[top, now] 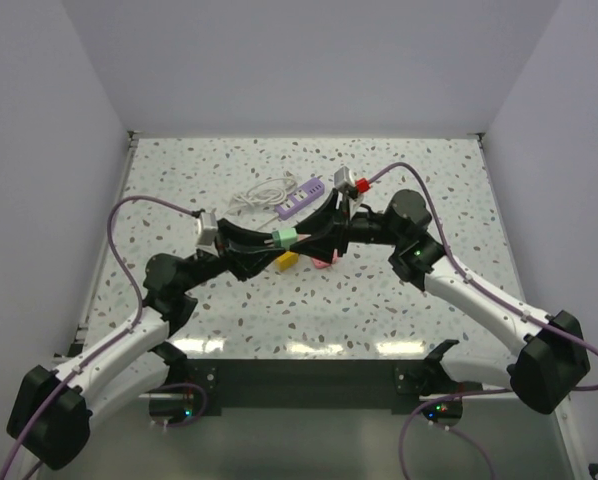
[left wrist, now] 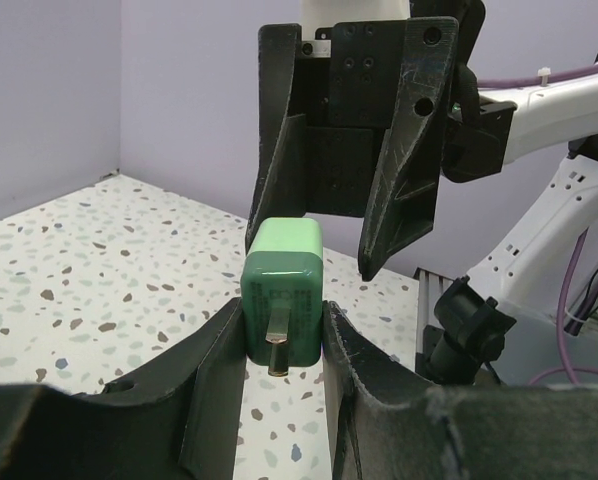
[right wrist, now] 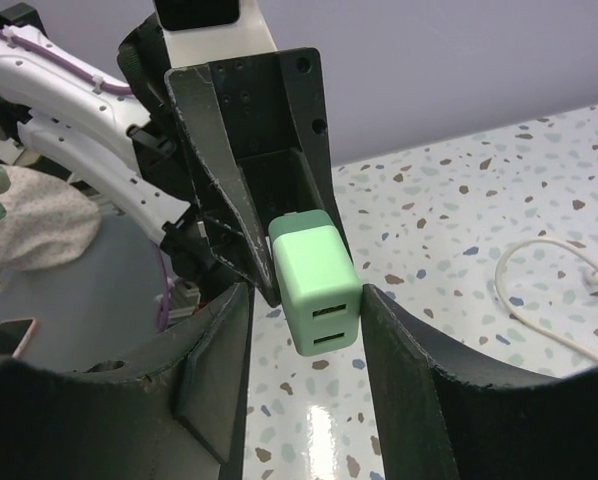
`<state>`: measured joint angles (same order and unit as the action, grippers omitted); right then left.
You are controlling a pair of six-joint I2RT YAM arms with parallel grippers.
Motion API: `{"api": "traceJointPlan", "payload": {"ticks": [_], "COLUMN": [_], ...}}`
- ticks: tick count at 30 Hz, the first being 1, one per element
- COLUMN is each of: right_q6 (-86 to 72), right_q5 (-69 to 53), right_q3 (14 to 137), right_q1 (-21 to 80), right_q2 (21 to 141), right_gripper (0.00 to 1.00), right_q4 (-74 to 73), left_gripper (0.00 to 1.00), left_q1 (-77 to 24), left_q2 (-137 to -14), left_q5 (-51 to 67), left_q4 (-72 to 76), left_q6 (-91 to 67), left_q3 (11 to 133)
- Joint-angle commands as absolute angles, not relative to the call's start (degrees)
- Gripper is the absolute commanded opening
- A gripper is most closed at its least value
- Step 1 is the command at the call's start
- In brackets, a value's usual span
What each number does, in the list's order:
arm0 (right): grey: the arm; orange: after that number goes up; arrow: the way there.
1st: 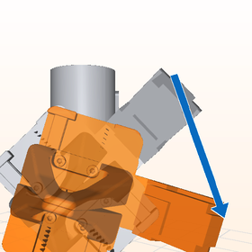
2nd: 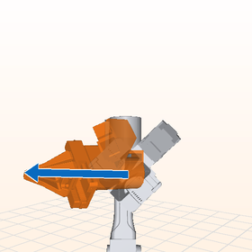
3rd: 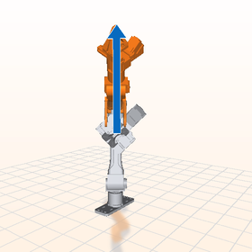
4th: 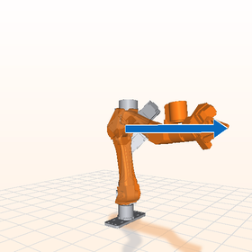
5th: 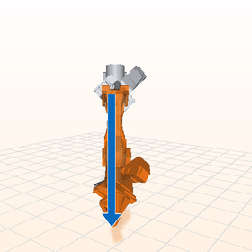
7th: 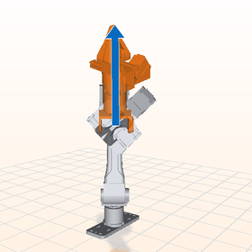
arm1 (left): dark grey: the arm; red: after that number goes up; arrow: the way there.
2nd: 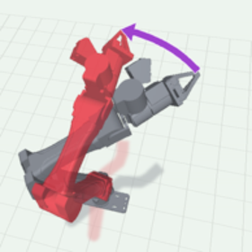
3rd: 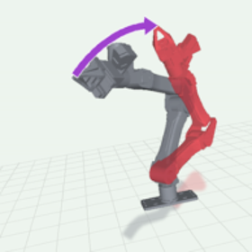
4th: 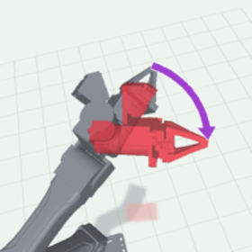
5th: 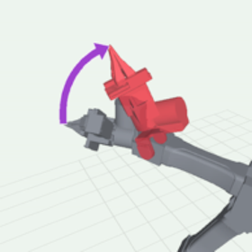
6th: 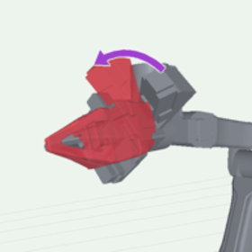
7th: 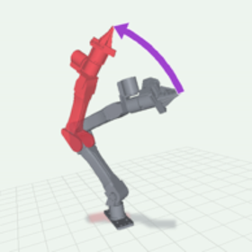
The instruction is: Insert the plug
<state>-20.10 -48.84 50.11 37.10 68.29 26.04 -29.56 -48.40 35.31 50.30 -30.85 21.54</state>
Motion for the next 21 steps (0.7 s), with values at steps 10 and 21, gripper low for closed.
{"api": "traceJointPlan", "payload": {"ticks": [10, 21], "right_q6": [-21.7, -22.2], "right_q5": [-54.8, -57.7], "right_q3": [49.2, 49.0], "right_q1": [37.1, 37.6], "right_q2": [69.3, 70.0], "right_gripper": [0.47, 0.31], "right_q4": [33.7, 36.2], "left_gripper": [0.00, 0.00], "left_q1": [-29.2, -29.1], "left_q2": [-51.8, -54.2], "left_q5": [38.1, 39.6], "left_q4": [58.1, 61.9], "left_q6": [-31.6, -32.9], "left_q3": [25.1, 25.8]}}
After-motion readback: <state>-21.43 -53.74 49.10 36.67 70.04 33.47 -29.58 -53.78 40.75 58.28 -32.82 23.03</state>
